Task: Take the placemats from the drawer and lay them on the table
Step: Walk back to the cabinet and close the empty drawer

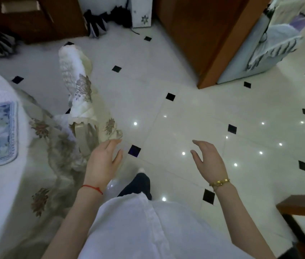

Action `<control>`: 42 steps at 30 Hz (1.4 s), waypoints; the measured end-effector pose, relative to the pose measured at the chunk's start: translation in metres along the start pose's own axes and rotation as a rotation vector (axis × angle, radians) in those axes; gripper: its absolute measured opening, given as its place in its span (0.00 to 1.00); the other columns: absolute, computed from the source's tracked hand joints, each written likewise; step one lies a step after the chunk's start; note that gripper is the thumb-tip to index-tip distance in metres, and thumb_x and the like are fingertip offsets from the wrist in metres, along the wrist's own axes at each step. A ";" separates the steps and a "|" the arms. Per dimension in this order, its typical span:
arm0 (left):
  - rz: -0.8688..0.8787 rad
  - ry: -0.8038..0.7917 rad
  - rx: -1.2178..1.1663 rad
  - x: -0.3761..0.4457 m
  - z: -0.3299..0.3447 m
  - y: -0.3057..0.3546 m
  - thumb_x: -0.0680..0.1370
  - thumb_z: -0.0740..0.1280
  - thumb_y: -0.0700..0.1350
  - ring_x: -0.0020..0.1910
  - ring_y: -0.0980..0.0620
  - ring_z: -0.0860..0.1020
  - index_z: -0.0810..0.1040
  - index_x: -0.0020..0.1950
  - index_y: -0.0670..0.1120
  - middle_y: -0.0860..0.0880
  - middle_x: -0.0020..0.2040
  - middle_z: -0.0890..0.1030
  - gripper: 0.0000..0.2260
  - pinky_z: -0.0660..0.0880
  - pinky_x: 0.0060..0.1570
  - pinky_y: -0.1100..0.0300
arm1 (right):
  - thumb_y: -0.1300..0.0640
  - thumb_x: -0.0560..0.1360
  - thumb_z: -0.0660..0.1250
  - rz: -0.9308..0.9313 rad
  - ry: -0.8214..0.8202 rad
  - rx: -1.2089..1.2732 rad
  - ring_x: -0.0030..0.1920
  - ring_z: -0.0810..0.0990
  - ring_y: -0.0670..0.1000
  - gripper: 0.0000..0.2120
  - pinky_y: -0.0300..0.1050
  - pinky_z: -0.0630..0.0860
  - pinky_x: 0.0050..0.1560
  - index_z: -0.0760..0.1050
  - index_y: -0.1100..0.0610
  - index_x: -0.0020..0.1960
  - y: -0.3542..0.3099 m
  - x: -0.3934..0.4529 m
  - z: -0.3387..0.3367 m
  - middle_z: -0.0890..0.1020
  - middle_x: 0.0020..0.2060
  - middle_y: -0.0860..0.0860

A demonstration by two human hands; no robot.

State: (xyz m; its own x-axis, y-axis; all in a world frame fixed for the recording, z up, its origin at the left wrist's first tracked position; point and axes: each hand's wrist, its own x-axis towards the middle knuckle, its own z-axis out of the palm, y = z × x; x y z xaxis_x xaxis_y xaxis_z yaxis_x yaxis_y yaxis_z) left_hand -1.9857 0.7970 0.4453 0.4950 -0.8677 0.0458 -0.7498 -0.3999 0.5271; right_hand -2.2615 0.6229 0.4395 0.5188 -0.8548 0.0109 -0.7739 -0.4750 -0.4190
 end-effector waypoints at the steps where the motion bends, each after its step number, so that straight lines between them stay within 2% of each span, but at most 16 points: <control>1: -0.025 0.010 0.003 0.015 0.004 -0.001 0.77 0.66 0.43 0.52 0.45 0.79 0.76 0.63 0.42 0.43 0.55 0.81 0.14 0.75 0.53 0.55 | 0.56 0.78 0.64 -0.018 -0.015 0.001 0.62 0.74 0.54 0.16 0.40 0.66 0.61 0.73 0.58 0.65 0.001 0.022 0.004 0.79 0.59 0.54; 4: -0.044 0.048 0.010 0.071 0.014 -0.009 0.77 0.66 0.43 0.52 0.45 0.79 0.77 0.61 0.42 0.43 0.55 0.81 0.13 0.75 0.53 0.54 | 0.55 0.78 0.64 -0.059 -0.054 0.008 0.62 0.73 0.53 0.16 0.39 0.65 0.61 0.73 0.58 0.65 0.002 0.095 0.020 0.78 0.59 0.54; 7: -0.080 0.070 0.015 0.144 0.015 -0.021 0.78 0.64 0.46 0.54 0.47 0.79 0.76 0.63 0.45 0.46 0.57 0.80 0.14 0.75 0.55 0.54 | 0.56 0.78 0.64 -0.115 -0.080 0.013 0.62 0.74 0.54 0.16 0.40 0.65 0.60 0.74 0.58 0.64 -0.006 0.176 0.032 0.79 0.59 0.54; 11: -0.132 0.144 -0.003 0.252 0.000 -0.034 0.78 0.65 0.44 0.55 0.44 0.78 0.76 0.63 0.43 0.43 0.58 0.80 0.15 0.73 0.57 0.54 | 0.56 0.78 0.64 -0.187 -0.087 0.009 0.61 0.74 0.54 0.16 0.38 0.64 0.60 0.74 0.59 0.64 -0.032 0.298 0.033 0.79 0.59 0.54; 16: -0.175 0.188 -0.009 0.374 -0.030 -0.059 0.78 0.65 0.44 0.56 0.45 0.78 0.76 0.63 0.43 0.44 0.58 0.80 0.14 0.69 0.55 0.61 | 0.56 0.78 0.63 -0.292 -0.073 0.026 0.62 0.74 0.53 0.16 0.41 0.65 0.63 0.73 0.59 0.65 -0.080 0.443 0.036 0.78 0.60 0.53; 21: -0.228 0.200 0.021 0.457 -0.046 -0.100 0.77 0.67 0.43 0.53 0.44 0.80 0.78 0.61 0.43 0.43 0.55 0.81 0.13 0.75 0.53 0.55 | 0.55 0.79 0.63 -0.339 -0.129 0.037 0.62 0.73 0.51 0.16 0.39 0.65 0.62 0.73 0.58 0.65 -0.115 0.546 0.059 0.78 0.60 0.52; 26: -0.332 0.252 0.023 0.546 -0.050 -0.154 0.76 0.68 0.42 0.51 0.43 0.80 0.78 0.60 0.43 0.43 0.52 0.82 0.13 0.75 0.52 0.55 | 0.56 0.78 0.63 -0.409 -0.195 0.043 0.61 0.74 0.53 0.16 0.42 0.68 0.62 0.73 0.59 0.65 -0.152 0.667 0.102 0.79 0.59 0.53; 29: -0.365 0.275 0.044 0.607 -0.060 -0.188 0.77 0.67 0.43 0.51 0.43 0.79 0.78 0.60 0.43 0.43 0.52 0.82 0.12 0.76 0.52 0.52 | 0.56 0.78 0.64 -0.474 -0.211 0.045 0.60 0.75 0.53 0.16 0.40 0.67 0.61 0.74 0.59 0.64 -0.183 0.748 0.122 0.79 0.58 0.53; 31: -0.387 0.306 0.065 0.649 -0.073 -0.210 0.77 0.66 0.44 0.53 0.44 0.79 0.78 0.60 0.43 0.44 0.54 0.82 0.12 0.74 0.54 0.54 | 0.56 0.78 0.64 -0.498 -0.223 0.057 0.61 0.74 0.53 0.16 0.39 0.67 0.61 0.73 0.59 0.64 -0.208 0.805 0.131 0.79 0.59 0.53; 35: -0.479 0.399 0.061 0.730 -0.113 -0.252 0.77 0.68 0.43 0.56 0.45 0.78 0.78 0.60 0.44 0.45 0.57 0.81 0.13 0.73 0.56 0.55 | 0.55 0.78 0.64 -0.624 -0.249 0.045 0.61 0.75 0.54 0.16 0.41 0.68 0.60 0.73 0.59 0.64 -0.278 0.923 0.144 0.79 0.58 0.53; 38: -0.547 0.440 0.078 0.772 -0.138 -0.282 0.78 0.66 0.43 0.56 0.45 0.78 0.77 0.61 0.43 0.45 0.57 0.81 0.13 0.73 0.57 0.54 | 0.55 0.78 0.64 -0.688 -0.262 0.045 0.61 0.74 0.52 0.16 0.37 0.66 0.58 0.73 0.58 0.64 -0.332 0.989 0.155 0.79 0.58 0.52; 42: -0.665 0.493 0.072 0.813 -0.156 -0.320 0.77 0.67 0.43 0.55 0.46 0.78 0.78 0.61 0.44 0.46 0.56 0.81 0.12 0.74 0.55 0.55 | 0.56 0.78 0.64 -0.747 -0.329 0.056 0.62 0.73 0.53 0.16 0.43 0.70 0.60 0.73 0.58 0.64 -0.388 1.054 0.186 0.78 0.59 0.52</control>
State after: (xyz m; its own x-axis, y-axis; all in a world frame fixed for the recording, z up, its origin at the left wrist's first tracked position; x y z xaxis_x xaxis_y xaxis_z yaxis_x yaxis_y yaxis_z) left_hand -1.2746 0.2661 0.4462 0.9679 -0.2212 0.1189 -0.2505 -0.8160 0.5209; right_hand -1.3470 -0.0554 0.4449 0.9773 -0.2077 0.0420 -0.1669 -0.8766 -0.4513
